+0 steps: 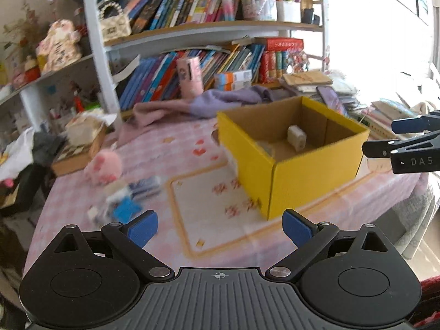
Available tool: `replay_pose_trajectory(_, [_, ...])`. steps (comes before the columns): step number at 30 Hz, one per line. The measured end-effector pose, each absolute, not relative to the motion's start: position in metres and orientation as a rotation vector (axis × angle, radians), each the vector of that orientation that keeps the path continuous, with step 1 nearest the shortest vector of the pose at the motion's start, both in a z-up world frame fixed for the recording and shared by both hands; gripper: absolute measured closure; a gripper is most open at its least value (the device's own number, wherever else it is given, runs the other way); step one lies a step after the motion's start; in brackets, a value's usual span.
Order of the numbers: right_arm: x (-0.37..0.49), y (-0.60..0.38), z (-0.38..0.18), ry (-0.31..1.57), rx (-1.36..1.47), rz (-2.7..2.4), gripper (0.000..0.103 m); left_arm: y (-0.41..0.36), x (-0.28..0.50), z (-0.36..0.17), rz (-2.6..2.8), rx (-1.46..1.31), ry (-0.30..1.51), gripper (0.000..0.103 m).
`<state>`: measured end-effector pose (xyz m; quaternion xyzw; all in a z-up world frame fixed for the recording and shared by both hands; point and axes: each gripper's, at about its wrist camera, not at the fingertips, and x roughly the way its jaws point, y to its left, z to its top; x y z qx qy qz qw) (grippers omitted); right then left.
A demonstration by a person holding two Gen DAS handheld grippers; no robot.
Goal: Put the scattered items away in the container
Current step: 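Withdraw both open grippers up out of the yellow box, then move right tool to the blue packet while left tool approaches the small white box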
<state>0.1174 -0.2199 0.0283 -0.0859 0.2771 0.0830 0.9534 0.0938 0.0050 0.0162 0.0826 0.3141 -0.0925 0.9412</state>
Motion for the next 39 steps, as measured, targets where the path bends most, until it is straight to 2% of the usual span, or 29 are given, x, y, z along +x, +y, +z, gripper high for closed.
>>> replay_pose_trajectory(15, [0.075, -0.107, 0.009, 0.641, -0.203, 0.408, 0.029, 0.075, 0.045, 0.001, -0.036, 0.078, 0.708, 0.004])
replay_pose_trajectory(39, [0.081, -0.038, 0.006, 0.645, -0.268, 0.601, 0.033, 0.125, 0.046, 0.003, 0.038, 0.010, 0.670, 0.005])
